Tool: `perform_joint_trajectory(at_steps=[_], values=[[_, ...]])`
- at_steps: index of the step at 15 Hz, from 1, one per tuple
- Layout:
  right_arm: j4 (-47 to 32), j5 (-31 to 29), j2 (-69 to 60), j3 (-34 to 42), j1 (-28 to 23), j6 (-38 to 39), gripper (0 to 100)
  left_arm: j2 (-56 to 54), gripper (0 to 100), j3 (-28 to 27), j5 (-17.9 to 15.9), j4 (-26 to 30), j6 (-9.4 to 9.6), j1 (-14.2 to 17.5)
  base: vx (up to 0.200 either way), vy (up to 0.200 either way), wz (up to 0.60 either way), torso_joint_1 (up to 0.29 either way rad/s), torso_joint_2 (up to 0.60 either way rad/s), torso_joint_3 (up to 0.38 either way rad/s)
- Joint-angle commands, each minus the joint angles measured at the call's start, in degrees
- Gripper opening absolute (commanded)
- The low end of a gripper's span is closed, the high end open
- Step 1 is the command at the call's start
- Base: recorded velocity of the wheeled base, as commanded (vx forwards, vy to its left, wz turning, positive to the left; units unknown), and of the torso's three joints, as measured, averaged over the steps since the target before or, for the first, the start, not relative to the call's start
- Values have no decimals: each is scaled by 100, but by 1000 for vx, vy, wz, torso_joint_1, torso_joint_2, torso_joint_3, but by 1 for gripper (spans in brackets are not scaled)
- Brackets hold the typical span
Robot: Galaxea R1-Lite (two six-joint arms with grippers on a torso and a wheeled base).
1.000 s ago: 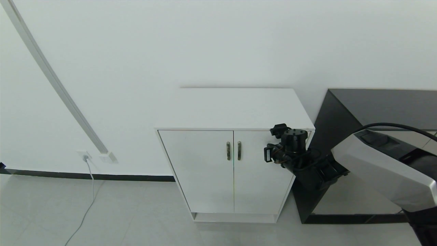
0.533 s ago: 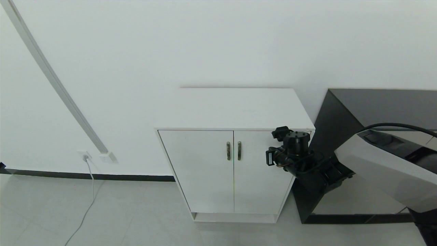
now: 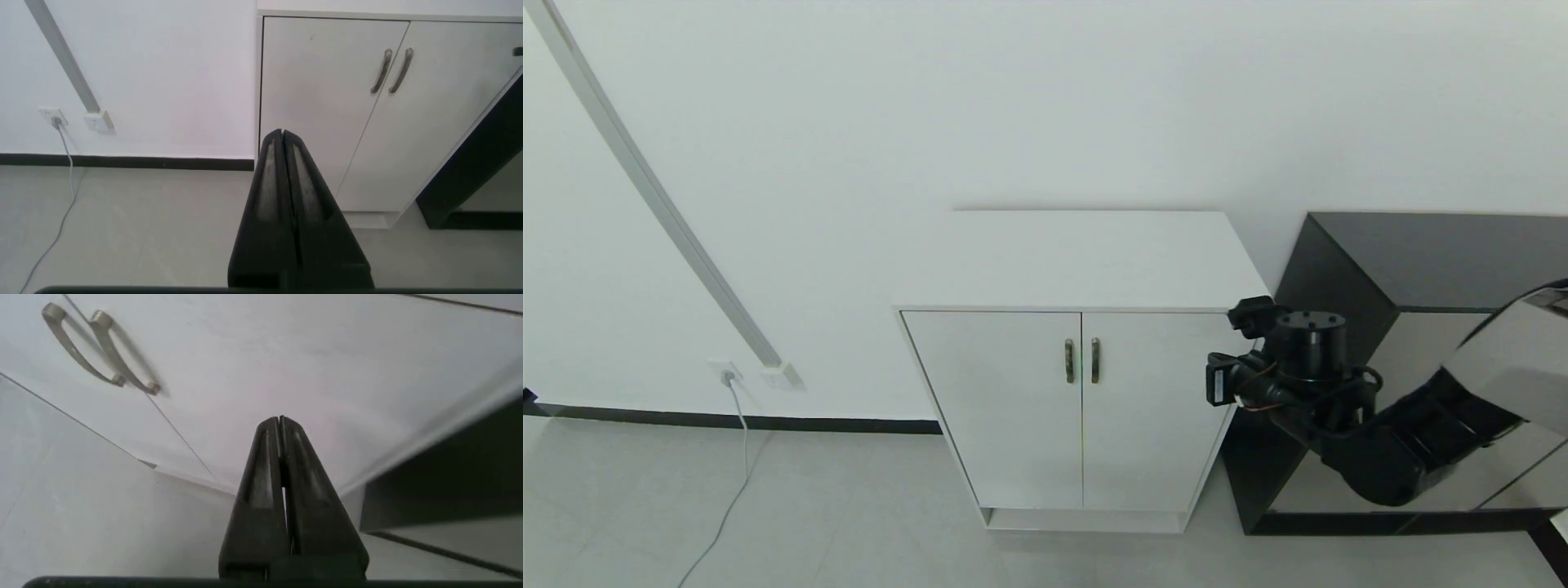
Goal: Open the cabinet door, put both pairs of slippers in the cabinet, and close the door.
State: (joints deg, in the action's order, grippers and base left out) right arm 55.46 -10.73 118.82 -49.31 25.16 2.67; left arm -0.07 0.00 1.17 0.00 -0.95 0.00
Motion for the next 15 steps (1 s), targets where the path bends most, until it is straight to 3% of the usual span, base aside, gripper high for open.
perform_joint_trajectory(at_steps=[1,9,15], values=[[203,-8,-1063,976,-389,5,0,7,0,0,-3,0,-2,0,0,0,0,0,0,0],[308,-17,-3155,3138,-2085,-205,0,7,0,0,-12,0,-2,0,0,0,0,0,0,0],[299,80,-4341,4307,-2129,-346,0,7,0,0,-12,0,-2,0,0,0,0,0,0,0]])
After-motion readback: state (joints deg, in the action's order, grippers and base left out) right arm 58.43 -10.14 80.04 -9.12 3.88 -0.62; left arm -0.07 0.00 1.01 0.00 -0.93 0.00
